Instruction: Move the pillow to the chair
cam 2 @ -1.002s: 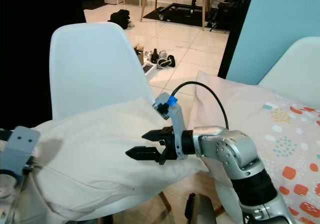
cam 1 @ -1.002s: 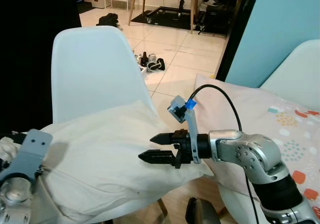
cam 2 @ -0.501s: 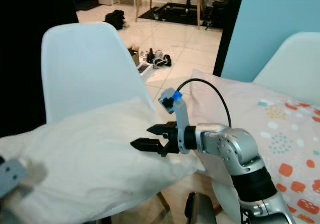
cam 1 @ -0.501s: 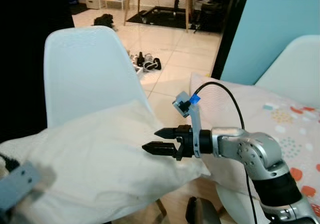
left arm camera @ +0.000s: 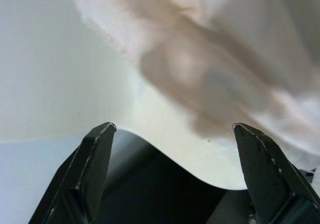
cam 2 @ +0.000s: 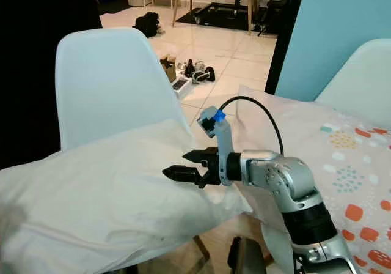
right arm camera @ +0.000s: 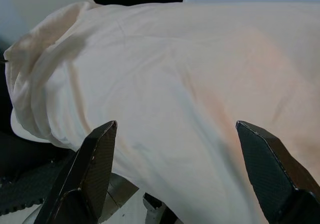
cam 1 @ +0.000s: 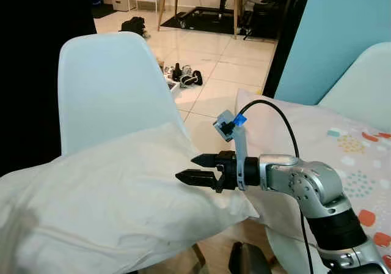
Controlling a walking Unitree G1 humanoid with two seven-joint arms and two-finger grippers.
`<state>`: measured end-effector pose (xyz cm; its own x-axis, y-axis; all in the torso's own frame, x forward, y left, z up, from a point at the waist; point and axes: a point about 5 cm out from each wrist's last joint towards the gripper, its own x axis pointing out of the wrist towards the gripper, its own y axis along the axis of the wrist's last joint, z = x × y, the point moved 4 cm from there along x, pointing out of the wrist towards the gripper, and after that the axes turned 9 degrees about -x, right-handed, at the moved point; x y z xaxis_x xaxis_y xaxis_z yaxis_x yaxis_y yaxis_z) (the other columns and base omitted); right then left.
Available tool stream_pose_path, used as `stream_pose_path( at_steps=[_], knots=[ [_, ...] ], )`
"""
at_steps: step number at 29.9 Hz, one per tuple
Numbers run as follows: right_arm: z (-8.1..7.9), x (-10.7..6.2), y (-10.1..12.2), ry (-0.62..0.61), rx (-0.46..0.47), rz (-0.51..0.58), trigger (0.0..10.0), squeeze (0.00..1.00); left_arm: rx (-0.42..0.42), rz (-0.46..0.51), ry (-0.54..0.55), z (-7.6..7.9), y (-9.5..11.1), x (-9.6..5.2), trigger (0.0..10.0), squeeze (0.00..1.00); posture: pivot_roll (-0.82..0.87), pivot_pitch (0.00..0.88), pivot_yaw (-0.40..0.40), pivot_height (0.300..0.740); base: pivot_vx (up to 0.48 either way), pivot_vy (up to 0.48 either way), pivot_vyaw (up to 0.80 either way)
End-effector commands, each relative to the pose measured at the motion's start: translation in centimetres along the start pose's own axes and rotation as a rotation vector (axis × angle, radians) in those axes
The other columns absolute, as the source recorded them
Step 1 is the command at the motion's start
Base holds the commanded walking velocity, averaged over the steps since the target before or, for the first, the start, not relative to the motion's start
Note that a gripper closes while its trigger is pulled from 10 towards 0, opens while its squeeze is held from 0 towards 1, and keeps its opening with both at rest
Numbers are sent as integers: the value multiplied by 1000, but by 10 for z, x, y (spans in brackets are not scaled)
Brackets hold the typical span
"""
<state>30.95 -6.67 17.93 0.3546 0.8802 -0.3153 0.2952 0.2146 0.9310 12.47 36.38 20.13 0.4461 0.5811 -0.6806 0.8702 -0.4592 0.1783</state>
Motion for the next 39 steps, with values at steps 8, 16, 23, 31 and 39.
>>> stream_pose_path(
  at_steps=[8,16,23,31,39],
  knots=[
    [13,-3,4,-44,0,29,10000,0,-219,281,225,-55,45,-24,10000,0,235,0,-66,441,0,0,0],
    [8,5,8,-41,-45,39,10000,0,-806,673,26,-12,113,6,10000,0,206,0,-50,441,0,0,0],
    [7,4,8,-41,-63,33,10000,0,-975,498,187,-1,68,33,10000,0,205,0,-41,441,0,0,0],
    [14,3,9,-70,-69,40,10000,0,-1167,294,321,20,14,39,10000,0,219,0,-35,441,0,0,0],
    [17,2,14,-88,-66,58,10000,0,-1426,199,48,88,5,59,10000,0,224,0,-41,441,0,0,0]
  ],
)
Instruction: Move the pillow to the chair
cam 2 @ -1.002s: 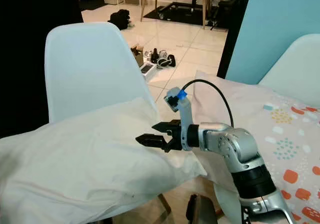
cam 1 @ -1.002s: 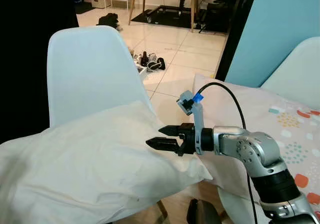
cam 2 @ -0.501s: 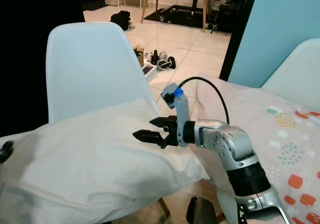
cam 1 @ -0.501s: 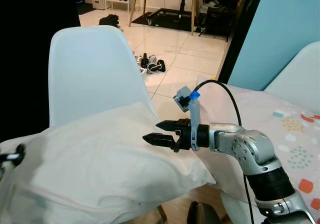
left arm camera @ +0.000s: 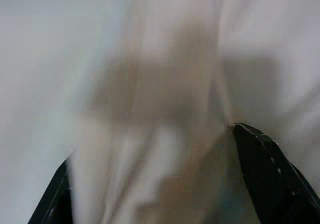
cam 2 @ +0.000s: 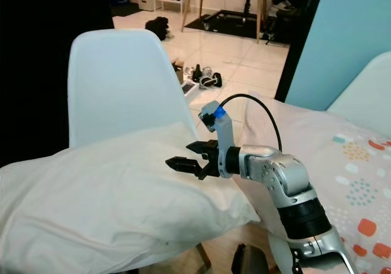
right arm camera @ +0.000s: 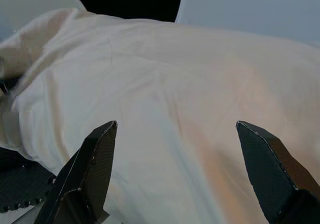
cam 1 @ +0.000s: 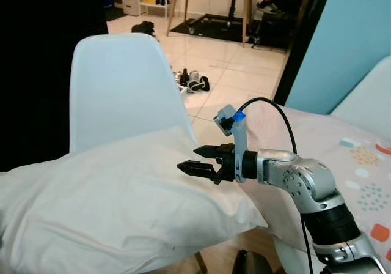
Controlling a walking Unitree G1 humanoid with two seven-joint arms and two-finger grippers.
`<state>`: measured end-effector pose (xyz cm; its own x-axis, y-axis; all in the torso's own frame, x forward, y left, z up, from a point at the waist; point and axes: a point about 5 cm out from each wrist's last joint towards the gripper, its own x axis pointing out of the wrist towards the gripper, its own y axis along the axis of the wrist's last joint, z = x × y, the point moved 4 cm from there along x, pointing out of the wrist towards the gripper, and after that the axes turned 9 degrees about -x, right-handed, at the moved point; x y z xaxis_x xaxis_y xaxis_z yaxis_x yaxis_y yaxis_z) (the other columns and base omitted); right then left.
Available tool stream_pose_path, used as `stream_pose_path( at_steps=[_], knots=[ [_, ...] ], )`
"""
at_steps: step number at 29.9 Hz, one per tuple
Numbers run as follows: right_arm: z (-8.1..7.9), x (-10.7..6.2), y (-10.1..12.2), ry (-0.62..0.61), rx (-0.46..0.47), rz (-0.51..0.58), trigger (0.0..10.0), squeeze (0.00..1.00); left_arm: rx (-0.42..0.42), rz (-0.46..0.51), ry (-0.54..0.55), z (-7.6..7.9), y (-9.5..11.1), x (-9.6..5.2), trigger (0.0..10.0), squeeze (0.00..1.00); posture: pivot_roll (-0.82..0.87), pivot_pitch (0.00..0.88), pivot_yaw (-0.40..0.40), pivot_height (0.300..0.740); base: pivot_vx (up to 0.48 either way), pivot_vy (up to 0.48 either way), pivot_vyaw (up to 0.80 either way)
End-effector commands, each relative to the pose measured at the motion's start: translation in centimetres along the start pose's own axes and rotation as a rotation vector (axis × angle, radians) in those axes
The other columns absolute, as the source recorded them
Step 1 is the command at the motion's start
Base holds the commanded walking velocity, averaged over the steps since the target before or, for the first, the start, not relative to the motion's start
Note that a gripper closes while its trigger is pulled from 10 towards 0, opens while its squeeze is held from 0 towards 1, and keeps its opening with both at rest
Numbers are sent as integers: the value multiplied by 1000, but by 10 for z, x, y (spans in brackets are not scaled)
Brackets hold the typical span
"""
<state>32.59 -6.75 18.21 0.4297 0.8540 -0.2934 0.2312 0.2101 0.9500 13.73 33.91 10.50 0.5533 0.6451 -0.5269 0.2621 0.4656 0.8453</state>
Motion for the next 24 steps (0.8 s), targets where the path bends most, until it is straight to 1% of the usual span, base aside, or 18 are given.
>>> stream_pose_path(
  at_steps=[1,2,4,5,6,8,9,10,11,12,15,16,17,18,19,21,22,24],
  knots=[
    [4,-1,6,-16,-8,23,10000,0,-25,14,10,-4,-4,0,10000,0,221,0,-36,441,0,0,0],
    [4,-1,6,-16,-8,23,10000,0,-25,14,10,-4,-4,0,10000,0,221,0,-36,441,0,0,0],
    [5,-2,6,-22,-9,22,10000,0,-22,121,97,-20,14,-7,10000,0,224,0,-34,441,0,0,0],
    [5,-2,6,-22,-9,22,10000,0,-22,121,97,-20,14,-7,10000,0,224,0,-34,441,0,0,0],
    [7,-3,6,-28,-8,20,10000,0,-21,218,139,-30,34,-13,10000,0,230,0,-34,441,0,0,0],
    [10,-4,3,-39,-6,12,10000,0,-1,418,212,-45,73,-29,10000,0,233,0,-33,441,0,0,0],
    [11,-5,2,-44,-4,10,10000,0,-5,471,242,-51,83,-35,10000,0,234,0,-33,441,0,0,0],
    [13,-5,1,-51,-3,9,10000,0,-22,487,265,-57,86,-37,10000,0,234,0,-33,441,0,0,0],
    [13,-5,1,-51,-3,9,10000,0,-22,487,265,-57,86,-37,10000,0,234,0,-33,441,0,0,0],
    [15,-6,1,-61,0,7,10000,0,-64,480,306,-68,83,-37,10000,0,229,0,-35,441,0,0,0],
    [16,-6,0,-65,1,7,10000,0,-80,475,324,-73,81,-37,10000,0,229,0,-35,441,0,0,0],
    [17,-7,-1,-72,-4,-2,10000,0,-80,470,338,-76,77,-36,10000,0,227,0,-35,441,0,0,0],
    [19,-9,-4,-85,-7,-13,10000,0,-122,428,366,-81,63,-34,10000,0,220,0,-32,441,0,0,0],
    [19,-9,-4,-85,-7,-13,10000,0,-122,428,366,-81,63,-34,10000,0,220,0,-32,441,0,0,0],
    [21,-10,-5,-90,-11,-17,10000,0,-107,437,350,-76,62,-34,10000,0,218,0,-35,441,0,0,0],
    [22,-11,-5,-97,-7,-19,10000,0,-46,484,293,-59,67,-36,10000,0,223,0,-37,441,0,0,0],
    [23,-11,-6,-99,-6,-19,10000,0,-27,502,280,-54,68,-37,10000,0,223,0,-37,441,0,0,0],
    [24,-11,-6,-101,-5,-18,10000,0,-23,484,300,-53,61,-34,10000,0,218,0,-34,441,0,0,0]
  ],
)
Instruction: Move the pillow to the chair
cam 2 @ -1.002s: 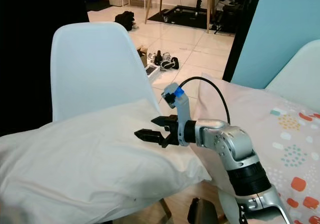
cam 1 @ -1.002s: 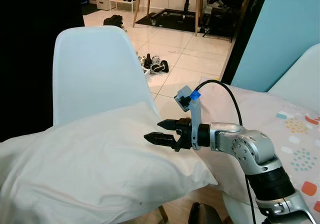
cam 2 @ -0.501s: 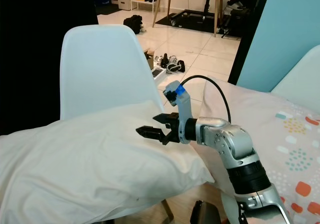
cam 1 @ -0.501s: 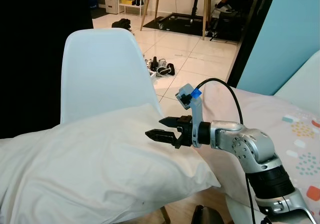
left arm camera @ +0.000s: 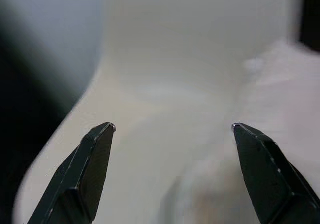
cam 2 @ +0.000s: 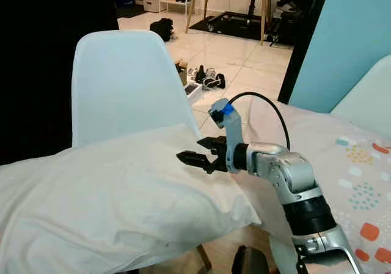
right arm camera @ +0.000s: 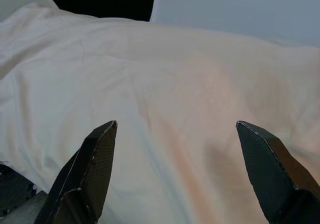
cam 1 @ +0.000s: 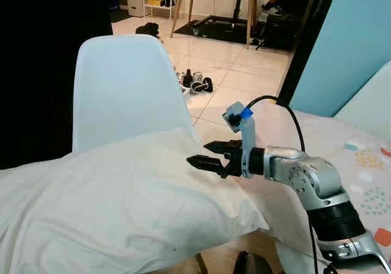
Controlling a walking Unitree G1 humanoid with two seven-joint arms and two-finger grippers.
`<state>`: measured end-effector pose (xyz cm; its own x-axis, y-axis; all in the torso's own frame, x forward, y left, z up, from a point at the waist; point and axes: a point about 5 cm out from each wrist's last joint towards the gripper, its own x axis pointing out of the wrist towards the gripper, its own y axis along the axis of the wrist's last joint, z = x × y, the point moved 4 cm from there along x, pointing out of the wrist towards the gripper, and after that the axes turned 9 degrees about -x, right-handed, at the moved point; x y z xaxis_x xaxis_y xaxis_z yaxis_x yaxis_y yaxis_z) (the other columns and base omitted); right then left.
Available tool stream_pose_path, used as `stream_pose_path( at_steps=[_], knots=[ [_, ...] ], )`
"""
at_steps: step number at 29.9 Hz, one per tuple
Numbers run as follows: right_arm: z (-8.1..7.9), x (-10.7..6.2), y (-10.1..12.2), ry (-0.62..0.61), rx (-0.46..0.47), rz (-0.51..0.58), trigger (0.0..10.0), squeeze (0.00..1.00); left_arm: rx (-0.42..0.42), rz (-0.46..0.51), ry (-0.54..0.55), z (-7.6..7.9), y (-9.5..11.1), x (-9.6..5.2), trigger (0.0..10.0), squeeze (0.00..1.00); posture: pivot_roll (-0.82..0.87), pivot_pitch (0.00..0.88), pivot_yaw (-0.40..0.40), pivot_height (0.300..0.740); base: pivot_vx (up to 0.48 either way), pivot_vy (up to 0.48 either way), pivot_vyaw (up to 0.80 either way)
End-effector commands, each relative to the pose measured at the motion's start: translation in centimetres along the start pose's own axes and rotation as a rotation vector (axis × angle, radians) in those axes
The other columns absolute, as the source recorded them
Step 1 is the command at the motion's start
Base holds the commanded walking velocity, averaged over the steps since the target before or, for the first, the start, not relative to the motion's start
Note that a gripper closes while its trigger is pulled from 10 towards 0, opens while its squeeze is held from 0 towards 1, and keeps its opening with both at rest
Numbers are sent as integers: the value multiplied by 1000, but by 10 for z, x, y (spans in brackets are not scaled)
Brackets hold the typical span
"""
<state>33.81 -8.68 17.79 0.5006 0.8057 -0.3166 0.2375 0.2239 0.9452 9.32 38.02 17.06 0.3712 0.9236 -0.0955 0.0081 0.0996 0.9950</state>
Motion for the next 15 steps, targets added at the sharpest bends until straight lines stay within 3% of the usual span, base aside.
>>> stream_pose_path(
  at_steps=[1,10,15],
  knots=[
    [3,-1,-1,-14,-3,-1,10000,0,17,-13,38,-2,-8,-3,10000,0,212,0,-33,441,0,0,0],
    [9,-3,-2,-36,-6,-9,10000,0,12,-175,198,-14,-54,-17,10000,0,206,0,-26,441,0,0,0],
    [9,-4,-3,-35,-5,-11,10000,0,48,-149,218,-22,-55,-23,10000,0,213,0,-26,441,0,0,0]
  ],
)
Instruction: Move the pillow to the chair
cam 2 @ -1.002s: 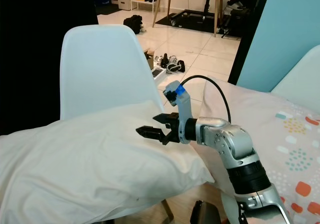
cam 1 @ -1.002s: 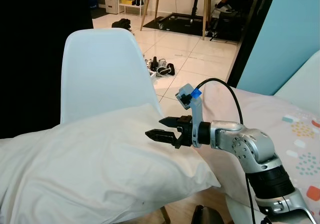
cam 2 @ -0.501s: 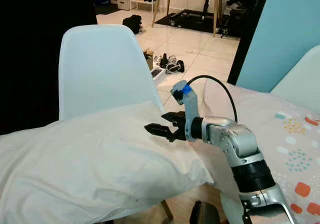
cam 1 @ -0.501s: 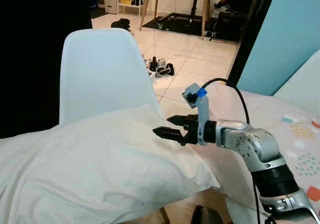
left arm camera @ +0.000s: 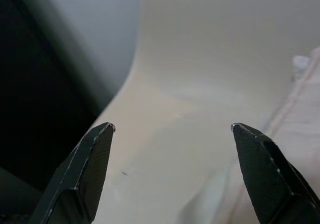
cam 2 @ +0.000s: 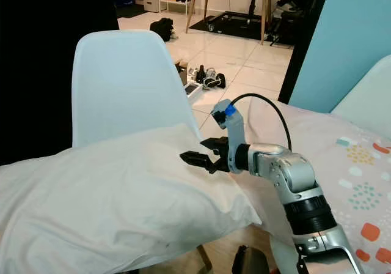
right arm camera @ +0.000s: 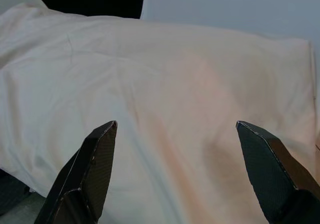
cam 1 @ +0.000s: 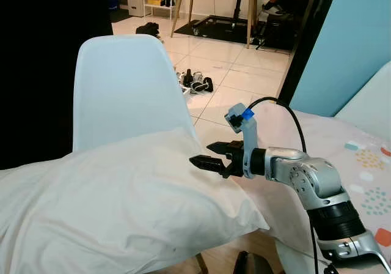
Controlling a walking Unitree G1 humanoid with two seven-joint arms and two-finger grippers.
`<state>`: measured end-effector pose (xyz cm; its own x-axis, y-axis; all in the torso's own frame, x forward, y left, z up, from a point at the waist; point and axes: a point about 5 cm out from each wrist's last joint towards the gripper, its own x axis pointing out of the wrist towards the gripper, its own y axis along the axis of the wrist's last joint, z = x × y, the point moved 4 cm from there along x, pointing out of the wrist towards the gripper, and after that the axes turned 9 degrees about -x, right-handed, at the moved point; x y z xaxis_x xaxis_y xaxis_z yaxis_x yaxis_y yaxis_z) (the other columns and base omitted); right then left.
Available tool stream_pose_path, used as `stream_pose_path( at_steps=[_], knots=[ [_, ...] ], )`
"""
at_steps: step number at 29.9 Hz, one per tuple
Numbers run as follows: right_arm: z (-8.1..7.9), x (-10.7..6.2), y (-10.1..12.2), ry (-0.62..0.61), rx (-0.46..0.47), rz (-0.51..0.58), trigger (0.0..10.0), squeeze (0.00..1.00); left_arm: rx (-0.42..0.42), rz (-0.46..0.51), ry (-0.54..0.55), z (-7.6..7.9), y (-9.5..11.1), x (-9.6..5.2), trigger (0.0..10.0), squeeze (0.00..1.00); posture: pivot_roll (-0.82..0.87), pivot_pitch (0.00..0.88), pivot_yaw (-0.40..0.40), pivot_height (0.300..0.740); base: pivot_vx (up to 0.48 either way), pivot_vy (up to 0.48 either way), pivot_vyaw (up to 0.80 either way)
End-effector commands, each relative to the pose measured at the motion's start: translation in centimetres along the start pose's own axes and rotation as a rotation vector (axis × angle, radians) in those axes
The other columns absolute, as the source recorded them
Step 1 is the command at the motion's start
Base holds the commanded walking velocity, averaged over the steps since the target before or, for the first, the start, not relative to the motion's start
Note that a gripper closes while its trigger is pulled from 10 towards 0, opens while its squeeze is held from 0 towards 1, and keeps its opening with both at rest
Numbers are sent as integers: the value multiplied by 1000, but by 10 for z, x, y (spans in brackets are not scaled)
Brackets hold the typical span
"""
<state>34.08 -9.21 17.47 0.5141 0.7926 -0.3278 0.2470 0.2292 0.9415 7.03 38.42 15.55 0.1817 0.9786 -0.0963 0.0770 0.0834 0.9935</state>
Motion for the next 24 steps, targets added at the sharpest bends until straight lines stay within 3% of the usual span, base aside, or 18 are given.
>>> stream_pose_path(
  at_steps=[1,7,11,14,15,17,19,24],
  knots=[
    [4,-2,0,-16,-10,-1,10000,0,2,-136,19,-2,-39,-20,10000,0,213,0,-26,441,0,0,0],
    [3,0,1,-18,-11,2,10000,0,19,-155,12,-1,-49,-19,10000,0,211,0,-25,441,0,0,0],
    [11,-1,13,-63,-4,90,10000,0,-4,-160,-81,25,-54,-17,10000,0,204,0,-31,441,0,0,0],
    [12,-1,16,-67,2,107,10000,0,-8,-151,-105,30,-53,-17,10000,0,204,0,-31,441,0,0,0],
    [13,-2,20,-69,4,135,10000,0,3,-97,-145,40,-42,-16,10000,0,202,0,-31,441,0,0,800],
    [13,-2,20,-69,4,135,10000,0,3,-97,-145,40,-42,-16,10000,0,202,0,-31,441,0,0,800],
    [14,-4,25,-69,1,162,10000,0,12,-32,-175,49,-28,-14,10000,0,200,0,-31,441,0,0,800],
    [13,-6,25,-57,-7,163,10000,0,17,-22,-138,41,-24,-11,10000,0,199,0,-32,441,0,0,800]
  ],
)
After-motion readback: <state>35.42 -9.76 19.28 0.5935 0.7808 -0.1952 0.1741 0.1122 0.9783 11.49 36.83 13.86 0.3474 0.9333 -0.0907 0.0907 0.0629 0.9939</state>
